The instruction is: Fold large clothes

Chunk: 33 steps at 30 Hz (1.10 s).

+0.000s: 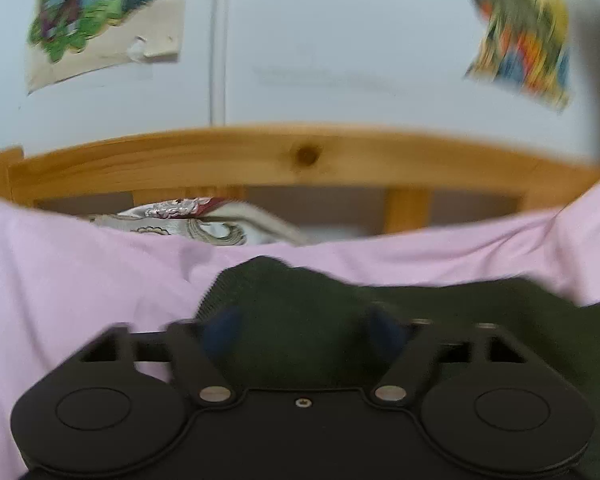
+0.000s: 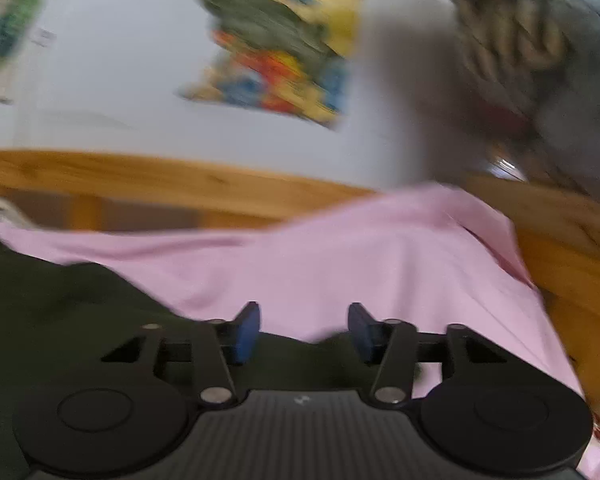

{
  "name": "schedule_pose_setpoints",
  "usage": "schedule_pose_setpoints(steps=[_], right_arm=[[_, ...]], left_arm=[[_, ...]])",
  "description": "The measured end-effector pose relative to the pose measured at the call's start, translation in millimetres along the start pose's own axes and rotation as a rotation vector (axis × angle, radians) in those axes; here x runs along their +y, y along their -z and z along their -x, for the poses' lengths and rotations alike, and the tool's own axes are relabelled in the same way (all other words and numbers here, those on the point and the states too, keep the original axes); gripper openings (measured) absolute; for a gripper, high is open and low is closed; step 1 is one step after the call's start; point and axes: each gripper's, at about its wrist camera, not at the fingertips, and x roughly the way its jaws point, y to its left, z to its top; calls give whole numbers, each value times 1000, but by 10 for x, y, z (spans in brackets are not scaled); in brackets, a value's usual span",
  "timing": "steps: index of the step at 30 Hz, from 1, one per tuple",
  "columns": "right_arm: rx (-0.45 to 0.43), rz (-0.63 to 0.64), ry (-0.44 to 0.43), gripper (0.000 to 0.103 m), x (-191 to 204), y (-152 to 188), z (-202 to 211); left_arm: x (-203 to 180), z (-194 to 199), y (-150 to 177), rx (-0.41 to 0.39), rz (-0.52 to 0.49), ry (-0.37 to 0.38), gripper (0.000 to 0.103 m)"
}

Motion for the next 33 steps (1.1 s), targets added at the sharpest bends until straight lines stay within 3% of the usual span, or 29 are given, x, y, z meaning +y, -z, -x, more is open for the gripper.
schedule_pose_setpoints(steps=[2,4,7,9,13,15,16,18,20,22,28,30,33], right_arm=[[23,25,-104,60,205,53,54],[66,74,-150,60,407,177,58],[158,158,-122,60,606,446,-31],[123,176,-110,62,629,563,-15],[88,175,-93,64,646,701,-33],[102,171,-87,69,623,630,-4],[132,162,-79,79,556,522,48],[156,142,-79,92,412,343,307],[115,143,-104,103,242,202,675],[82,179,-111,102,107,76,1091],[41,250,-111,102,-86,-24,2228],[54,278,-127,102,-76,19,2568],[96,274,-155,102,-20,87,2985]], left_arm=[[-50,251,104,-9,10,86,88],[-163,365,257,49,-26,139,88],[-279,305,533,143,-96,116,86],[-259,234,643,193,-87,106,86],[-219,133,739,216,-40,99,89],[-264,123,723,222,-70,79,89],[-271,148,680,233,-72,71,89],[-229,265,586,251,-52,62,89],[-144,522,477,223,-36,82,94],[-76,854,419,181,-40,87,102],[106,1924,488,139,-115,68,102],[156,2212,565,157,-147,44,102],[185,2571,762,265,-201,41,102]])
